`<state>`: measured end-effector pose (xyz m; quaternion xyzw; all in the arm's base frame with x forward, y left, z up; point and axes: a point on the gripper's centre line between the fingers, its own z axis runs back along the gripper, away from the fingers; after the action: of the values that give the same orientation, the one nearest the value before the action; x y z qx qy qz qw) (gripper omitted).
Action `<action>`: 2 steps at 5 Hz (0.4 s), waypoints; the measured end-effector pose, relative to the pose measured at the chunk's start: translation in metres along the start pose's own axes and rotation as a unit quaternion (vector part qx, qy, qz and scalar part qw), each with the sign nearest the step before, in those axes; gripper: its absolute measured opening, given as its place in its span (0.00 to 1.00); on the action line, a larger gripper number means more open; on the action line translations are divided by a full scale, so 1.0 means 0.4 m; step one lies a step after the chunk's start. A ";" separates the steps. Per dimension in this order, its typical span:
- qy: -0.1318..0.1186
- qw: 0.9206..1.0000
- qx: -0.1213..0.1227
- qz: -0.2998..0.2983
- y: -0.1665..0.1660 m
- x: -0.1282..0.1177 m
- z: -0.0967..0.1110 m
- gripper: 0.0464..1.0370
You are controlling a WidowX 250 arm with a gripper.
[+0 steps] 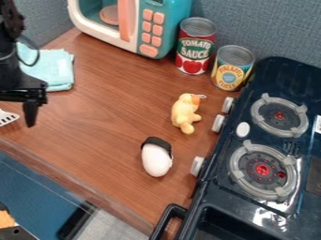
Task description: Take the blue spatula in the middle of the table
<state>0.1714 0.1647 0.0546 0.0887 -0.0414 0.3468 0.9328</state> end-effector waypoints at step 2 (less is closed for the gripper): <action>-0.014 0.994 0.006 0.108 0.097 0.104 -0.025 0.96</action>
<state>0.1776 0.2224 0.0558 0.0936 -0.0615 0.4444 0.8888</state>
